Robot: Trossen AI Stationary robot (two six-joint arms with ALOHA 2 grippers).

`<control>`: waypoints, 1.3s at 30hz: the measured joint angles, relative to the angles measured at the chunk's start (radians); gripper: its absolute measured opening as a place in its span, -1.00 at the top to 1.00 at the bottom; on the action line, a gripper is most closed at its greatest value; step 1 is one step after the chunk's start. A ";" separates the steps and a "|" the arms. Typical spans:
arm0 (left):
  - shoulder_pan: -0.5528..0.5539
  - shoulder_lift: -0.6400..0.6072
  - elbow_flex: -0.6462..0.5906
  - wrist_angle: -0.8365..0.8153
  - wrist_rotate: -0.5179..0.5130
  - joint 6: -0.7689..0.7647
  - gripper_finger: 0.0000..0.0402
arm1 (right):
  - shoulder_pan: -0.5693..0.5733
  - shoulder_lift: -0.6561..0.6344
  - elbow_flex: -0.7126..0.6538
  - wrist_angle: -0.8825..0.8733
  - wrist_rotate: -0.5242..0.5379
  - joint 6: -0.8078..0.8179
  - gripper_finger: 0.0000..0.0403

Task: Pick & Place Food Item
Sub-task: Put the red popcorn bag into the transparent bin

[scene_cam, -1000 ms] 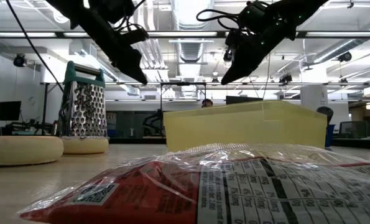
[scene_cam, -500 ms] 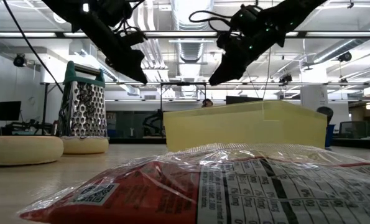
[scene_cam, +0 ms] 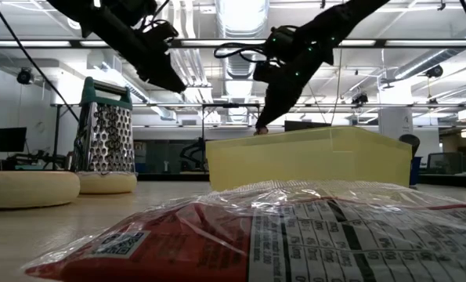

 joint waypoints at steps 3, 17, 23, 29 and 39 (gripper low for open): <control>0.000 -0.017 0.000 -0.037 -0.025 -0.001 -0.51 | 0.032 0.000 0.025 -0.110 -0.083 -0.022 0.07; -0.014 -0.038 -0.002 -0.174 -0.033 -0.147 -0.51 | 0.235 -0.086 0.036 -0.253 -0.423 0.244 0.07; -0.088 -0.037 -0.042 -0.174 0.026 -0.214 -0.51 | 0.425 -0.089 0.034 -0.216 -0.408 0.294 0.07; -0.169 -0.037 -0.080 -0.134 0.144 -0.322 -0.51 | 0.584 -0.130 0.034 -0.108 -0.208 0.417 0.07; -0.388 -0.037 -0.215 0.126 0.223 -0.500 -0.51 | 0.858 -0.131 0.032 -0.068 0.294 0.685 0.07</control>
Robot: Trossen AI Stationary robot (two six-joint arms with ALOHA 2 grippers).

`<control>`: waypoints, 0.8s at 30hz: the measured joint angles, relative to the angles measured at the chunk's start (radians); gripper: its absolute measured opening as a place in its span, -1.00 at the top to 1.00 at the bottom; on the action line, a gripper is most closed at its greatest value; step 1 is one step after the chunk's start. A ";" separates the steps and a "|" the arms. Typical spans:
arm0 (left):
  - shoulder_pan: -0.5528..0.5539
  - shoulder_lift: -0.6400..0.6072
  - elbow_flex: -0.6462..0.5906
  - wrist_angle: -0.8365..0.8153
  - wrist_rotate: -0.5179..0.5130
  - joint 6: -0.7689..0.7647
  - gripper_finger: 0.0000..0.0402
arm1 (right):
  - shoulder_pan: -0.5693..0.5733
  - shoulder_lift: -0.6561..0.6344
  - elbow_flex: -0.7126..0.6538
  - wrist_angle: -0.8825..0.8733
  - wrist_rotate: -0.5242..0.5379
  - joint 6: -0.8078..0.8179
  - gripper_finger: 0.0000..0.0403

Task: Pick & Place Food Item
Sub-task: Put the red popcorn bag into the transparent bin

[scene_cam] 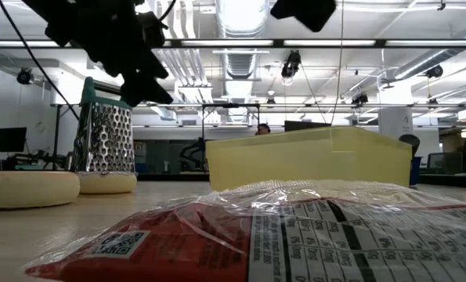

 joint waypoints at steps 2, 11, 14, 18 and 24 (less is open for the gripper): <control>-0.028 0.000 -0.016 0.059 -0.006 -0.077 -0.51 | 0.043 0.011 -0.001 0.008 0.065 0.091 0.07; -0.141 0.000 -0.017 0.287 -0.001 -0.281 -0.51 | 0.212 0.099 -0.005 0.041 0.258 0.393 0.07; -0.182 0.000 -0.017 0.343 0.015 -0.286 -0.51 | 0.250 0.142 -0.005 0.107 0.291 0.411 0.07; -0.217 0.000 -0.017 0.375 0.022 -0.257 -0.51 | 0.273 0.199 -0.004 0.232 0.290 0.414 0.07; -0.226 0.000 -0.017 0.377 -0.004 -0.271 -0.51 | 0.283 0.256 -0.004 0.311 0.306 0.435 0.07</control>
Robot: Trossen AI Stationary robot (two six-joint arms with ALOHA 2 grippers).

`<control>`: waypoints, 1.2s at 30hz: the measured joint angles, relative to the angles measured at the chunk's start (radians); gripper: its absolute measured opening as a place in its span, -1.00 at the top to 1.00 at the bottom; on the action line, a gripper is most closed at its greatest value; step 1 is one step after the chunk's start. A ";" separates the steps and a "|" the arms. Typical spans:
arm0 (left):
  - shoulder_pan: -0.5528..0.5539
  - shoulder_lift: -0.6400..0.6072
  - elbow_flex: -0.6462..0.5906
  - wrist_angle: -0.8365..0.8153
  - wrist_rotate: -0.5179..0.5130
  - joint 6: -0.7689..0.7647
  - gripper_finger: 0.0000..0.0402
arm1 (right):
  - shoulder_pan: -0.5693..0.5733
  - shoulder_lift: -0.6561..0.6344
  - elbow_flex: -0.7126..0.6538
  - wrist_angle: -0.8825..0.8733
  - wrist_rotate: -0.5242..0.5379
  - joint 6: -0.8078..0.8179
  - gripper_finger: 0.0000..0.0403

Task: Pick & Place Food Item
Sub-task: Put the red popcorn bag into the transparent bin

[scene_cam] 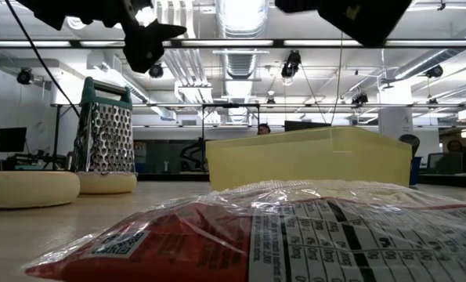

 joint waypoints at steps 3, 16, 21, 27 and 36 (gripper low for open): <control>0.000 0.000 0.000 -0.001 -0.010 -0.004 -0.51 | 0.000 0.006 0.000 -0.001 0.008 0.036 0.07; 0.000 0.000 0.000 0.002 -0.073 0.021 -0.51 | 0.039 0.008 0.000 -0.001 -0.050 0.078 0.07; -0.047 0.010 -0.003 -0.002 -0.021 0.042 -0.51 | 0.067 0.008 -0.010 0.000 -0.092 0.077 0.07; -0.119 0.055 -0.013 -0.004 -0.028 0.045 -0.51 | 0.084 0.008 -0.018 -0.016 0.014 0.039 0.07; -0.123 0.150 -0.011 -0.004 -0.053 -0.054 -0.51 | 0.085 0.007 -0.088 -0.031 0.114 0.075 0.07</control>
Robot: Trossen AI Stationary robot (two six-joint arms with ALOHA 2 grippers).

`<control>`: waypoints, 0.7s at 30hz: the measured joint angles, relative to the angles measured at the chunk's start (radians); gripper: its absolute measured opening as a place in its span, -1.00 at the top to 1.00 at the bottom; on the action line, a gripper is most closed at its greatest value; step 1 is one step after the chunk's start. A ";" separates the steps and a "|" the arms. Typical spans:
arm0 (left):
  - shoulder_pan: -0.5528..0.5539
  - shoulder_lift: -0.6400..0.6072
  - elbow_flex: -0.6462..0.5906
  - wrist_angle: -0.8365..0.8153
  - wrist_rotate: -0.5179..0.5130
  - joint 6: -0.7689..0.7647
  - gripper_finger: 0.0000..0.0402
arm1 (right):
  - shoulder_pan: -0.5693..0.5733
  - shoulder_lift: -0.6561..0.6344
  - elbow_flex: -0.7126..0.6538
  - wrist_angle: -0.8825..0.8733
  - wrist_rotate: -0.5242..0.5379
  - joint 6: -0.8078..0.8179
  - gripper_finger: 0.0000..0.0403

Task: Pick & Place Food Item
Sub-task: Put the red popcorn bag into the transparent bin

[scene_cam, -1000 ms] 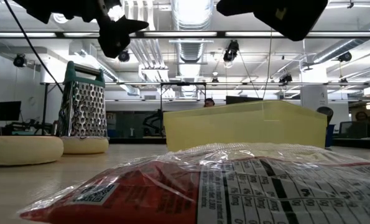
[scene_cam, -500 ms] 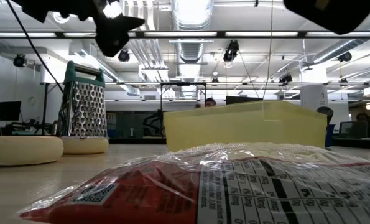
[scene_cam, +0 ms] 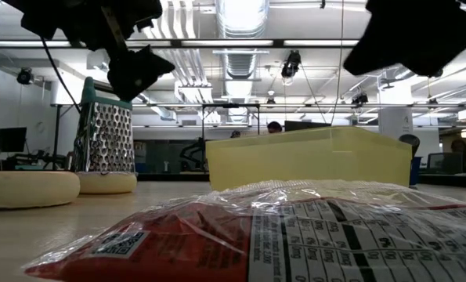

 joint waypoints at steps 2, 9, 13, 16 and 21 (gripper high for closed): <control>-0.002 0.017 0.008 0.008 0.003 -0.001 -0.51 | 0.000 0.000 -0.009 0.002 -0.001 0.032 0.07; -0.023 0.089 0.051 0.022 0.005 0.012 -0.51 | 0.007 0.000 -0.011 0.003 -0.006 0.056 0.07; -0.043 0.176 0.086 0.040 0.007 0.044 -0.51 | 0.016 -0.001 -0.011 -0.019 -0.038 0.152 0.07; -0.059 0.238 0.123 0.047 0.020 0.062 -0.51 | 0.025 -0.001 -0.011 -0.054 -0.063 0.238 0.07; -0.064 0.320 0.176 0.045 0.041 0.066 -0.51 | 0.045 -0.002 -0.022 -0.049 -0.062 0.313 0.07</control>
